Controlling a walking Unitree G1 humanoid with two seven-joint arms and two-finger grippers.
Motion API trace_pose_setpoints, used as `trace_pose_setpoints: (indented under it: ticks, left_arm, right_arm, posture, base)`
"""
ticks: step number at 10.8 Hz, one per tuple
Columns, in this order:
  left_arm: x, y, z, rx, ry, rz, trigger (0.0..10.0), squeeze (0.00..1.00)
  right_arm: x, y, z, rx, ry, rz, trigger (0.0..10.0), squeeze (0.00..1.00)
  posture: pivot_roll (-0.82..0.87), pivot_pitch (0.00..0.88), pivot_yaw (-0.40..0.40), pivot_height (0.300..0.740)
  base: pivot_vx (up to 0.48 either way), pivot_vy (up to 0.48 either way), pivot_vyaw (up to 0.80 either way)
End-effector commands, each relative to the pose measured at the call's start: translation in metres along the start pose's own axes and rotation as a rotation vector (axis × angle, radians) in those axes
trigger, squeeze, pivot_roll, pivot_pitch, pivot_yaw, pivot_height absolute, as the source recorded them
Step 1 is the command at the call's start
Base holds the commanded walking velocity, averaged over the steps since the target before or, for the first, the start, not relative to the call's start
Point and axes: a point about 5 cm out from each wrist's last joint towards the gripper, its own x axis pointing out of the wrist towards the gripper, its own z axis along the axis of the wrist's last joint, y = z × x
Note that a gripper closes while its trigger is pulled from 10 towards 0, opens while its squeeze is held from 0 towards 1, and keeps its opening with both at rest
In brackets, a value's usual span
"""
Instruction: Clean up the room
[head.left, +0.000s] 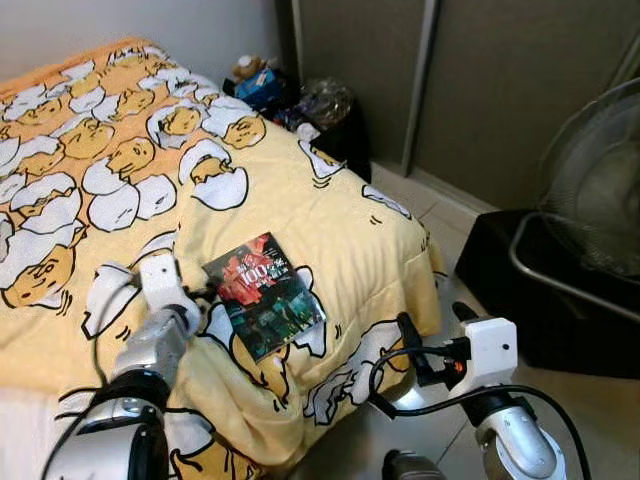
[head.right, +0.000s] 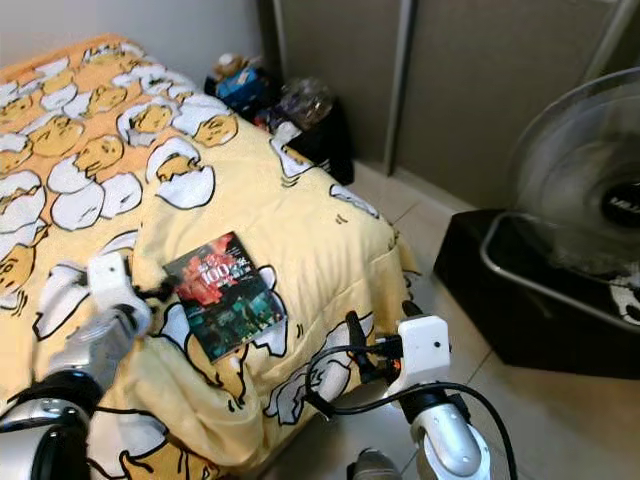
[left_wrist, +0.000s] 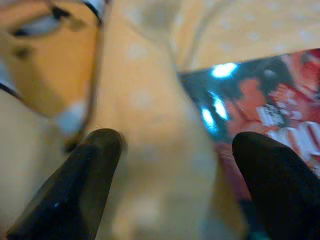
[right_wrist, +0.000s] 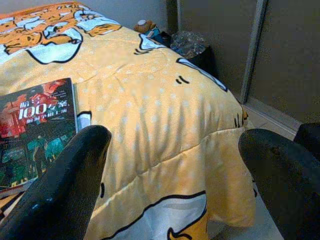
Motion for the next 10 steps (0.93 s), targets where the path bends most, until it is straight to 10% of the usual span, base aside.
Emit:
trace_pose_setpoints:
  ticks: [1, 7, 8, 10]
  left_arm:
    - [0.0, -0.001, 0.0, -0.046, -0.003, -0.025, 10.0, 0.0]
    - [0.0, -0.031, -0.033, -0.002, 0.142, -0.164, 10.0, 0.0]
    - [0.0, -0.046, -0.042, -0.071, 0.17, -0.226, 0.0, 0.0]
    - [-0.002, -0.073, -0.05, -0.095, 0.196, -0.351, 0.0, 0.0]
  right_arm:
    - [-0.003, 0.004, 0.002, 0.009, 0.003, 0.012, 10.0, 0.0]
    - [-0.009, 0.012, -0.003, 0.032, 0.032, 0.01, 10.0, 0.0]
    - [-0.008, 0.013, -0.003, 0.033, 0.032, 0.011, 10.0, 0.0]
    - [-0.007, 0.013, -0.003, 0.031, 0.03, 0.006, 10.0, 0.0]
  posture:
    - [-0.27, 0.128, 0.14, 0.74]
    - [-0.27, 0.152, 0.17, 0.74]
    - [-0.28, 0.152, 0.172, 0.74]
    - [-0.29, 0.148, 0.182, 0.74]
  base:
    - [0.0, 0.0, 0.0]
    - [0.0, 0.0, 0.0]
    - [0.0, 0.0, 0.0]
    - [0.0, 0.0, 0.0]
